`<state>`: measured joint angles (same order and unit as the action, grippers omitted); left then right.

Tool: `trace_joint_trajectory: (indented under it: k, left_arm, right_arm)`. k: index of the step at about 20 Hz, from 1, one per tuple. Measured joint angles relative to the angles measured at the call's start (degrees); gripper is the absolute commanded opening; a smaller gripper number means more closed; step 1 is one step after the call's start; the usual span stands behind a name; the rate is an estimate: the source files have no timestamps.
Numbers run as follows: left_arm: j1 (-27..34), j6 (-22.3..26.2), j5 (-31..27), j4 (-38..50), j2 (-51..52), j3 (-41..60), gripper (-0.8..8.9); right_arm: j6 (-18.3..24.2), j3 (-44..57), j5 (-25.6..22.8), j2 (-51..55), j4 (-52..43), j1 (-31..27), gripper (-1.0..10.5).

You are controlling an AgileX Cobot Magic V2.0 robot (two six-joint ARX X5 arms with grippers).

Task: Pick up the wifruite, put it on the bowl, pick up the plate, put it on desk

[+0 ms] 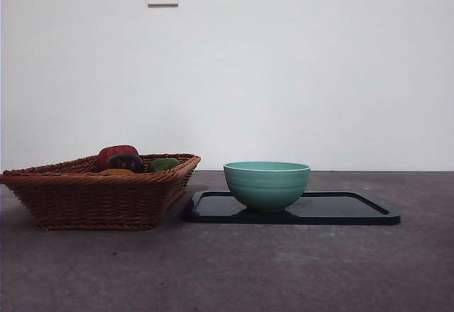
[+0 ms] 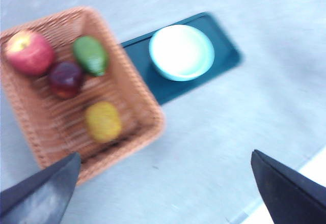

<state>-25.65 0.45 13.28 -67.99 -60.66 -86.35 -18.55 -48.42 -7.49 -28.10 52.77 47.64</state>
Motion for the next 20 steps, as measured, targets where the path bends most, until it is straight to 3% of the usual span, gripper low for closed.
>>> trace_joint_trajectory:
  k: [6,13,20]
  left_arm:
    - [-0.37,4.24,6.49,-3.76,8.41,2.27,5.94]
    - [-0.37,5.88,7.15,-2.08,20.52,14.88,5.94]
    - [-0.37,6.34,7.74,-0.09,26.62,16.66,5.94]
  right_arm:
    - [0.00,0.00,0.00,0.00,0.00,0.00,6.3]
    - [0.00,0.00,0.02,0.00,0.00,0.00,6.3]
    - [-0.02,0.00,0.02,0.00,-0.26,0.00,6.3]
